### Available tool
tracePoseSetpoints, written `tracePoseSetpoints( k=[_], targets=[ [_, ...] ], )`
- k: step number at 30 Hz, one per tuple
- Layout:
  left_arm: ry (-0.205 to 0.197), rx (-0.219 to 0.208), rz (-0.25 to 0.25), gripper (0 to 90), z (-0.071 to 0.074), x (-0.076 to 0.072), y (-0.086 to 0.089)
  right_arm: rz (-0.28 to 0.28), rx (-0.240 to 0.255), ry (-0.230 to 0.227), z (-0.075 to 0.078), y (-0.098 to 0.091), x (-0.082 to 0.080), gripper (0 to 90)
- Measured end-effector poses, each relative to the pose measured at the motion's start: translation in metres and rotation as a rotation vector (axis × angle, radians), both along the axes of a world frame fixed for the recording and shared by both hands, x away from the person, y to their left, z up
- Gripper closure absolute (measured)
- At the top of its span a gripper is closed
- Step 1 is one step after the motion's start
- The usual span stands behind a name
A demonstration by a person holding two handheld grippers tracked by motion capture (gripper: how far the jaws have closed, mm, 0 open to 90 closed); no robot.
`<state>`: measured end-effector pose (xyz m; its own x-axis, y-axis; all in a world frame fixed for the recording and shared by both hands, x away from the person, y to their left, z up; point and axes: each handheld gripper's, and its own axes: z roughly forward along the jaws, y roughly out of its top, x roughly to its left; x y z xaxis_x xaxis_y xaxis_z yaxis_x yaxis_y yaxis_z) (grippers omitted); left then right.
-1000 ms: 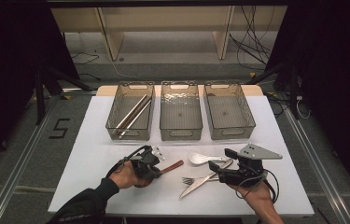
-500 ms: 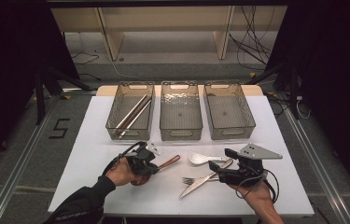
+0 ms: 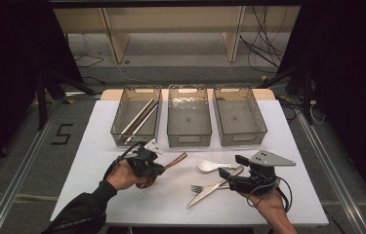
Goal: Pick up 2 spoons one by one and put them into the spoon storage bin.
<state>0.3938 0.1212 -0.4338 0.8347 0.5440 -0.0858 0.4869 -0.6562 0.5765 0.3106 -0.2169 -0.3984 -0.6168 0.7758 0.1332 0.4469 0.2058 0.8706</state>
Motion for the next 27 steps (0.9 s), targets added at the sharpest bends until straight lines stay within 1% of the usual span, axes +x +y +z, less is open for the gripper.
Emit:
tracePoseSetpoints(
  k=[2, 4, 6, 8, 11, 13, 16, 19, 20, 24, 27],
  targets=[
    [0.0, -0.042, 0.018, 81.0, 0.004, 0.0, 0.001, -0.001, 0.0, 0.001, 0.0, 0.0, 0.0, 26.0],
    [-0.002, -0.06, 0.022, 81.0, 0.008, 0.001, 0.002, -0.001, -0.002, 0.001, 0.0, 0.0, 0.0, 26.0],
    [-0.008, -0.066, 0.018, 81.0, 0.013, 0.003, 0.003, -0.001, -0.001, 0.003, 0.0, 0.0, 0.0, 26.0],
    [-0.021, -0.062, 0.019, 81.0, 0.017, 0.005, 0.004, 0.0, -0.001, 0.005, -0.001, 0.001, 0.0, 26.0],
    [-0.03, -0.085, 0.034, 81.1, 0.024, 0.011, 0.004, 0.001, -0.001, 0.005, 0.0, 0.001, 0.0, 26.0],
    [-0.046, -0.096, 0.043, 81.0, 0.03, 0.015, 0.003, 0.001, 0.0, 0.005, 0.0, 0.001, 0.0, 26.0],
    [-0.063, -0.135, 0.064, 81.0, 0.04, 0.023, 0.002, 0.001, 0.0, 0.006, -0.001, 0.001, 0.0, 26.0],
    [-0.08, -0.167, 0.083, 81.0, 0.047, 0.031, 0.002, 0.001, 0.001, 0.005, -0.001, 0.001, 0.0, 26.0],
    [-0.082, -0.171, 0.087, 81.0, 0.049, 0.033, 0.003, 0.002, 0.0, 0.003, -0.001, 0.0, 0.0, 26.0],
    [-0.095, -0.188, 0.103, 81.0, 0.054, 0.041, 0.002, 0.003, 0.002, 0.0, -0.001, 0.0, 0.0, 26.0],
    [-0.096, -0.199, 0.113, 81.0, 0.055, 0.047, 0.001, 0.004, 0.002, 0.0, -0.001, -0.001, 0.0, 26.0]
  ],
)
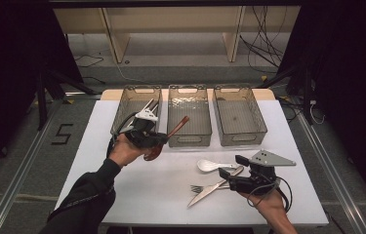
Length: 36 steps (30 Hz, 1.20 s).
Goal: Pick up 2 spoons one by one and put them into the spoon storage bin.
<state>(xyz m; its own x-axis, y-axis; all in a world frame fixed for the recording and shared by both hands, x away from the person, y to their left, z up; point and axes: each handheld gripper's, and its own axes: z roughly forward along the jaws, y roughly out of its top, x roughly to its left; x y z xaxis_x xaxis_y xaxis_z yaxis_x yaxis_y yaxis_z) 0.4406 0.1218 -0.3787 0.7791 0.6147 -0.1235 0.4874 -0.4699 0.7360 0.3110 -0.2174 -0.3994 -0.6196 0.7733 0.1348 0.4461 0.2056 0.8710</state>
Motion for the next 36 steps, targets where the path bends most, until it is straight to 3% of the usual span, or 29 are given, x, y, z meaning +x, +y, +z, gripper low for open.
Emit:
tracePoseSetpoints(
  k=[14, 24, 36],
  targets=[
    [-0.022, -0.061, 0.045, 81.0, 0.012, 0.033, -0.012, 0.003, 0.003, 0.002, 0.0, 0.0, 0.0, 26.0],
    [-0.035, -0.081, 0.076, 81.0, 0.018, 0.054, -0.024, 0.003, 0.007, 0.005, 0.0, -0.001, 0.0, 26.0],
    [-0.035, -0.078, 0.115, 81.0, 0.015, 0.079, -0.036, 0.006, 0.011, 0.005, 0.0, -0.001, 0.001, 25.9]
  ],
)
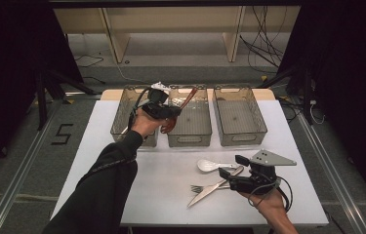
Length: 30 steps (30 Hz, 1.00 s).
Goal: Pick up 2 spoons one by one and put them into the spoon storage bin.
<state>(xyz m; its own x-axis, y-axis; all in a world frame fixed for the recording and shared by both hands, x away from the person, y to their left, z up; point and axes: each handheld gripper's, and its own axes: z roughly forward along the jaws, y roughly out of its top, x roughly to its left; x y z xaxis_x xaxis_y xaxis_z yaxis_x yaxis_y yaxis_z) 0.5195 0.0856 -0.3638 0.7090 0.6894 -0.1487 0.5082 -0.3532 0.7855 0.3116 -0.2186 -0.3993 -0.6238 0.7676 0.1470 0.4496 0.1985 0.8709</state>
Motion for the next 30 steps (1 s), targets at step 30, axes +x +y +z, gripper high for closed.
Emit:
tracePoseSetpoints(
  k=[30],
  targets=[
    [0.013, -0.041, 0.042, 80.8, -0.012, 0.018, -0.016, 0.001, 0.0, -0.001, 0.0, 0.0, 0.0, 26.0]
  ],
)
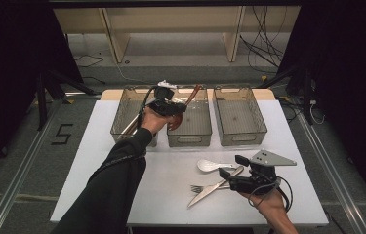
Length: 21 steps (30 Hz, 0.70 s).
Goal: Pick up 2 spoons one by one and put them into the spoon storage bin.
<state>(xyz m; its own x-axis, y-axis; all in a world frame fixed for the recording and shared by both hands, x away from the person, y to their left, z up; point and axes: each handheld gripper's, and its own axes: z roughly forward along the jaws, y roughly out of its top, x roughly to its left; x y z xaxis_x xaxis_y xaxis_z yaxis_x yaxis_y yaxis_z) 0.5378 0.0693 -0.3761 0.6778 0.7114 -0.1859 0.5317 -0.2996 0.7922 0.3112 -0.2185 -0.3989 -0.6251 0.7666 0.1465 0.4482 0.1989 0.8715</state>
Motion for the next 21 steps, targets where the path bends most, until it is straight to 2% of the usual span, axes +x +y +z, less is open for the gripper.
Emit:
tracePoseSetpoints(
  k=[4, 9, 11, 16, 21],
  targets=[
    [0.007, 0.005, 0.008, 80.7, -0.002, 0.002, 0.0, 0.002, 0.0, -0.001, 0.0, 0.0, 0.0, 26.0],
    [0.01, -0.01, 0.023, 78.3, -0.004, 0.002, -0.001, 0.002, 0.0, 0.001, 0.0, 0.0, 0.0, 26.0],
    [0.024, -0.009, 0.03, 66.2, -0.003, 0.002, -0.001, 0.002, 0.001, 0.001, 0.0, 0.0, 0.0, 26.0],
    [0.027, -0.018, 0.032, 57.5, 0.003, -0.002, 0.003, 0.001, 0.0, 0.0, 0.0, 0.0, 0.0, 26.0],
    [0.041, -0.016, -0.003, 48.1, 0.013, -0.012, 0.009, 0.003, -0.002, -0.002, 0.0, 0.0, 0.0, 26.0]
  ],
)
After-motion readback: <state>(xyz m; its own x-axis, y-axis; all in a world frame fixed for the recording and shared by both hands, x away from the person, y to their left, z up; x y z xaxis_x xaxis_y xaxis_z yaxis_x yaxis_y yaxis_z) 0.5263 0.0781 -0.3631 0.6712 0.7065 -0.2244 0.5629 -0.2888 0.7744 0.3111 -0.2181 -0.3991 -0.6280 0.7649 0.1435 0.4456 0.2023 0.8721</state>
